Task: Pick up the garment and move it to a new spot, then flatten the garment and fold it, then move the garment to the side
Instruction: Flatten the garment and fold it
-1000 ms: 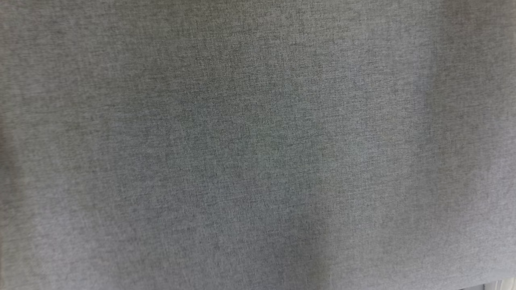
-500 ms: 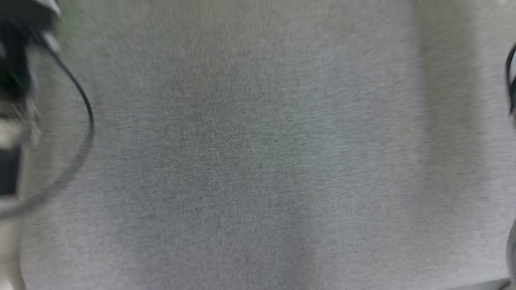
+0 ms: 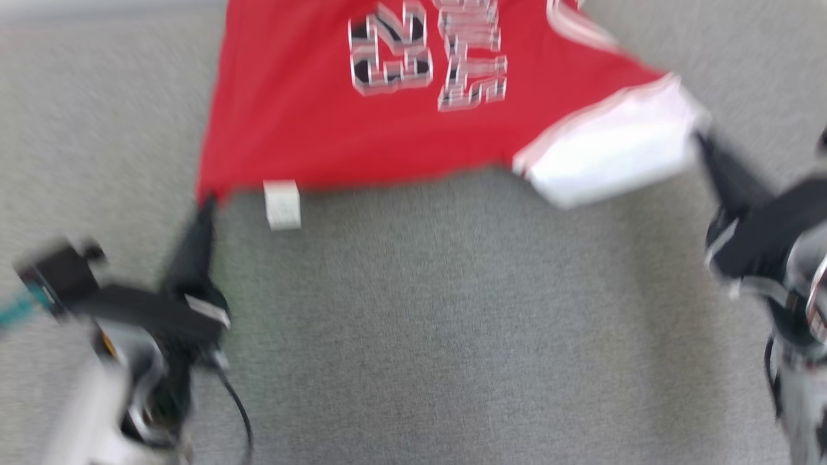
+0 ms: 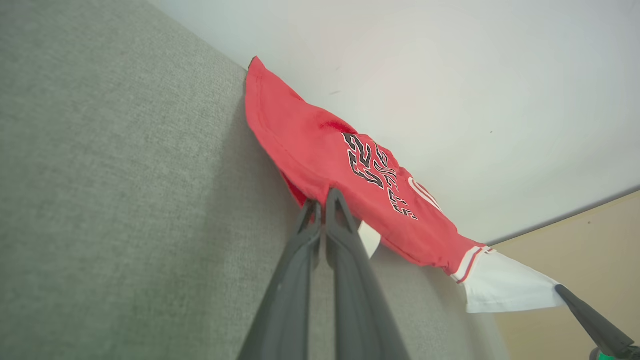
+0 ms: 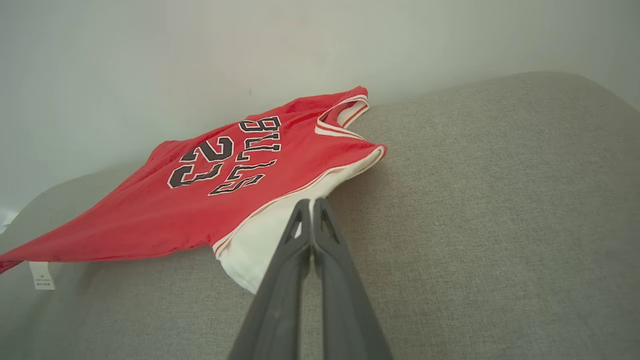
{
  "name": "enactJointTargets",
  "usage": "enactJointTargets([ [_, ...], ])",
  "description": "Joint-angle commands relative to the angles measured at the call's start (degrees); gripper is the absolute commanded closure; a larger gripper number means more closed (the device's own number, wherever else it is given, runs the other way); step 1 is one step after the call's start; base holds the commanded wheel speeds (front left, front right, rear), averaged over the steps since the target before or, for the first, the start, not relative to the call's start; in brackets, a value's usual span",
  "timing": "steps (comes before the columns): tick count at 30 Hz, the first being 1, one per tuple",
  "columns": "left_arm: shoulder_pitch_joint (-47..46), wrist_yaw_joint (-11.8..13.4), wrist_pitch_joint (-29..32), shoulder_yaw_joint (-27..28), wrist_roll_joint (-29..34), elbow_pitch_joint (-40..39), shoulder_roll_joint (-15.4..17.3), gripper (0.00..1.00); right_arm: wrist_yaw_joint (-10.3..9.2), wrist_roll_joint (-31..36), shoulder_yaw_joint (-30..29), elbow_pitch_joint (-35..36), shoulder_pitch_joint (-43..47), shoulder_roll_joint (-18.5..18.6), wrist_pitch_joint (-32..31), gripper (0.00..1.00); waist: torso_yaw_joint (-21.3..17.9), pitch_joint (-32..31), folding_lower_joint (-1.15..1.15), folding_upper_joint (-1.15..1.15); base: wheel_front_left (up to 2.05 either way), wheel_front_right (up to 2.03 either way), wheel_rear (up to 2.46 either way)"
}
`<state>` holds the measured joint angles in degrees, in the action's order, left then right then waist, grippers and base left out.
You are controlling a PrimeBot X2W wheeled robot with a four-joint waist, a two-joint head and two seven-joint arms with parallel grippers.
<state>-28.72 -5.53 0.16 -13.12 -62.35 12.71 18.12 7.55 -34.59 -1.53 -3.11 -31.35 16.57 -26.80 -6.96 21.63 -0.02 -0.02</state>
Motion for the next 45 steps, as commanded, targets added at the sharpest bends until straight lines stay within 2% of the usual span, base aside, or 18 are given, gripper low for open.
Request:
enactJointTargets([
  [1, 4.23, 0.11, -0.91, 0.06, -1.20, -0.96, -1.12, 1.00, -0.13, 1.27, -1.27, 1.76, 4.04, -1.27, -2.31, 1.00, 1.28, -8.78, 0.02, 0.02, 0.00, 0.00, 0.00],
  [6, 14.73, 0.40, -3.62, -0.73, -1.81, -2.22, -2.90, 1.00, -0.13, 6.21, -7.16, 6.54, 15.82, -5.67, -9.92, 1.00, 1.77, -12.83, 0.02, 0.02, 0.00, 0.00, 0.00],
  [14, 21.87, 0.93, -4.99, -1.75, -1.95, -2.76, -3.88, 1.00, -0.13, 8.83, -12.39, 12.31, 25.94, -10.06, -18.03, 1.00, 2.12, -15.49, 0.02, 0.02, 0.00, 0.00, 0.00],
  [21, 27.18, 4.15, -4.34, -4.24, 2.40, -3.15, -1.30, 1.00, -0.13, 11.98, -14.46, 15.22, 32.98, -10.51, -26.06, 1.00, 2.12, -16.97, 0.02, 0.02, 0.00, 0.00, 0.00],
  [34, 33.37, 8.88, -2.02, -8.41, 8.11, -2.49, 2.10, 1.00, -0.13, 10.54, -16.40, 19.49, 42.95, -12.58, -38.17, 1.00, 2.80, -18.09, 0.02, 0.02, 0.00, 0.00, 0.00],
  [39, 34.44, 9.38, -1.67, -8.06, 7.21, -4.01, 2.43, 1.00, -0.13, 9.22, -17.02, 21.42, 43.92, -13.25, -38.25, 1.00, 3.37, -18.04, 0.02, 0.02, 0.00, 0.00, 0.00],
  [45, 31.44, 9.05, -0.68, -8.63, 7.20, -5.72, 1.96, 1.00, -0.13, 8.11, -16.39, 21.65, 38.90, -13.44, -32.64, 1.00, 3.79, -17.62, 0.02, 0.02, 0.00, 0.00, 0.00],
])
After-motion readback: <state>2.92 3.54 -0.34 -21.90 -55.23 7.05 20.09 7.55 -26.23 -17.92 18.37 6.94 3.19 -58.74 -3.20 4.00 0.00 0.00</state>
